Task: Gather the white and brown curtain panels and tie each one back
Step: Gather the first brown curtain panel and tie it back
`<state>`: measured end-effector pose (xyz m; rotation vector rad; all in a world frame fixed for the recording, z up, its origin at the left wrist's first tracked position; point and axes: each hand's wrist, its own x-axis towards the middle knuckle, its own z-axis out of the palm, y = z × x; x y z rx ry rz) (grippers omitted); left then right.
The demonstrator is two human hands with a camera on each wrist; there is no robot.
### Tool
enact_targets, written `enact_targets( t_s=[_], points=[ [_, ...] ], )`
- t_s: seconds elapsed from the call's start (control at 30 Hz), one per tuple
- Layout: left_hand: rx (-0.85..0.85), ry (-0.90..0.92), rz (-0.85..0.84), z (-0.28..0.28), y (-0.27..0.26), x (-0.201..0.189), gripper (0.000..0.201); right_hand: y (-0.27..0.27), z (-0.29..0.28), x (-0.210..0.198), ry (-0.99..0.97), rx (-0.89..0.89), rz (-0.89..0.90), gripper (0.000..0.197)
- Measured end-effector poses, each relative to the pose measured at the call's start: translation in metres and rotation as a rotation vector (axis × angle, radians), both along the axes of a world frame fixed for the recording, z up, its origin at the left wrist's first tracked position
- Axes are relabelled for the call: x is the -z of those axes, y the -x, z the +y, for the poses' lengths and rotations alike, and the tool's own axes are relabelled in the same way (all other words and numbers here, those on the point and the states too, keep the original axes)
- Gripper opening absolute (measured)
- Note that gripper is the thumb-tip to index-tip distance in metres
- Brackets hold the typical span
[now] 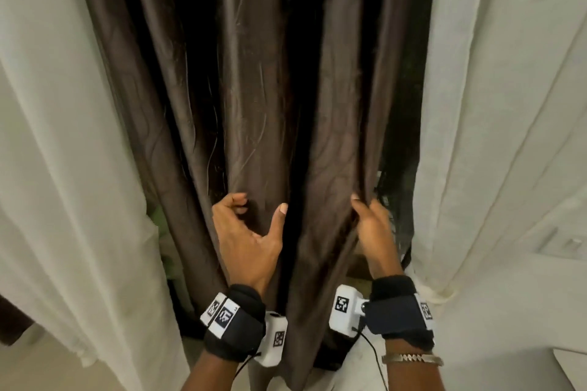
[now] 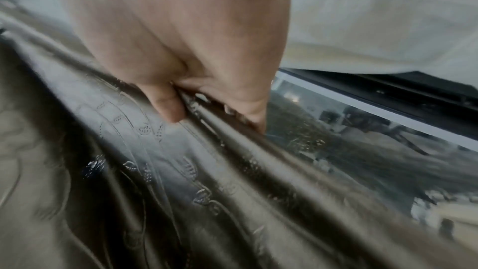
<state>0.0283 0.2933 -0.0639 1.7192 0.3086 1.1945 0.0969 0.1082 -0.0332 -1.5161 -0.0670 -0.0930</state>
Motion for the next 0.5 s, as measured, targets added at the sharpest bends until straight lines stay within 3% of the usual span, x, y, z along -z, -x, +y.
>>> enact_targets(
  t_s=[0.1,0.17,0.23,0.3,0.37,0.47,0.5],
  points=[
    [0.020,-0.002,0.071,0.007,-0.014,-0.003,0.065,0.010,-0.011,0.004,-0.153,0.123,0.095,0.053],
    [0.053,0.030,0.083,0.013,-0.022,-0.003,0.050,0.025,-0.004,-0.002,-0.030,0.107,0.126,0.067],
    [0.099,0.035,0.068,0.019,-0.028,0.002,0.021,0.044,0.014,-0.011,0.143,0.045,0.039,0.059],
    [0.130,0.026,0.006,0.021,-0.028,0.007,0.011,0.055,0.037,-0.014,0.257,0.057,-0.080,0.054],
    [0.056,0.000,-0.050,0.020,-0.025,0.007,0.023,0.056,0.055,-0.008,0.349,0.166,-0.196,0.056],
    [-0.036,0.029,0.029,0.027,-0.029,-0.001,0.082,0.052,0.077,0.001,0.387,0.172,-0.230,0.052],
    [-0.009,0.034,0.044,0.032,-0.031,-0.003,0.082,0.052,0.080,0.003,0.436,0.179,-0.266,0.045]
  ],
)
